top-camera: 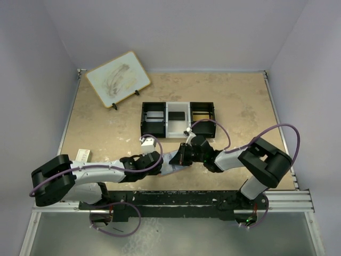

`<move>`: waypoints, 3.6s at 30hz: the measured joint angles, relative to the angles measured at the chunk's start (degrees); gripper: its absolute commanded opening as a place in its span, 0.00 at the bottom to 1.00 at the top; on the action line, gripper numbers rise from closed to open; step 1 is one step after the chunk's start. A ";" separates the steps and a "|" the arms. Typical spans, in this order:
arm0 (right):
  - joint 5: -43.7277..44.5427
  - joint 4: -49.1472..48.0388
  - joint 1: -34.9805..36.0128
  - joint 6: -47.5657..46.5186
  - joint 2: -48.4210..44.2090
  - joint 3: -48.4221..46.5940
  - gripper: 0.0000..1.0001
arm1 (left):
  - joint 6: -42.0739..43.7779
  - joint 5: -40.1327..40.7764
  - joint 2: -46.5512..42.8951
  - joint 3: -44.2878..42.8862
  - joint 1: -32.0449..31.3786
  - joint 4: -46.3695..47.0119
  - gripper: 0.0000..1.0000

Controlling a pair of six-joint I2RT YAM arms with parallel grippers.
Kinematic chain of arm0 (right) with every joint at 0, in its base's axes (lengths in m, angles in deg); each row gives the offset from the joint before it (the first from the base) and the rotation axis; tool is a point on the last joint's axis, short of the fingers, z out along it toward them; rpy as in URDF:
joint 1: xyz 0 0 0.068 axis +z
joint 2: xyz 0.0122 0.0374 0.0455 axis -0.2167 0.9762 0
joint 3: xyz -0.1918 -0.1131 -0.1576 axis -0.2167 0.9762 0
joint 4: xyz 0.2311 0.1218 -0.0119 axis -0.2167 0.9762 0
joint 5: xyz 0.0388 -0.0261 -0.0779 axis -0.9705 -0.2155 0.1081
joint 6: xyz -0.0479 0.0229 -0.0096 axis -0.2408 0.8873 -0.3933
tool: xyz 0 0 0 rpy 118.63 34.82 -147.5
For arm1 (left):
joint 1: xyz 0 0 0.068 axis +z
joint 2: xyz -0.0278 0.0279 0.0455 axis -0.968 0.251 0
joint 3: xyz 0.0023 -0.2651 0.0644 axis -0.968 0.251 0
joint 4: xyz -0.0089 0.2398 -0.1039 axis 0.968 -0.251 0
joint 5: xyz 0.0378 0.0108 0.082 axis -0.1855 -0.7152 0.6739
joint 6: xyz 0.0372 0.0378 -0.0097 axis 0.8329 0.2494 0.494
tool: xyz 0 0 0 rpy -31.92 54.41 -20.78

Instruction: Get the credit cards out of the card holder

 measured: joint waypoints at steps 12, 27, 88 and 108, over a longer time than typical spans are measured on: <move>0.85 3.74 0.02 -0.15 -2.93 -0.02 0.00 | -0.94 0.39 -0.68 0.59 0.00 -0.11 0.00; 0.79 6.84 -1.22 -1.40 -5.09 -0.04 0.04 | -0.98 1.01 -1.07 0.59 0.00 -1.03 0.00; 2.64 13.14 -5.35 -4.94 -7.10 -0.46 0.05 | -0.96 1.07 -1.42 0.66 0.00 -3.04 0.00; 2.23 10.19 -5.66 -4.20 -7.06 1.03 0.08 | 3.65 1.42 5.29 -14.45 -0.02 4.74 0.18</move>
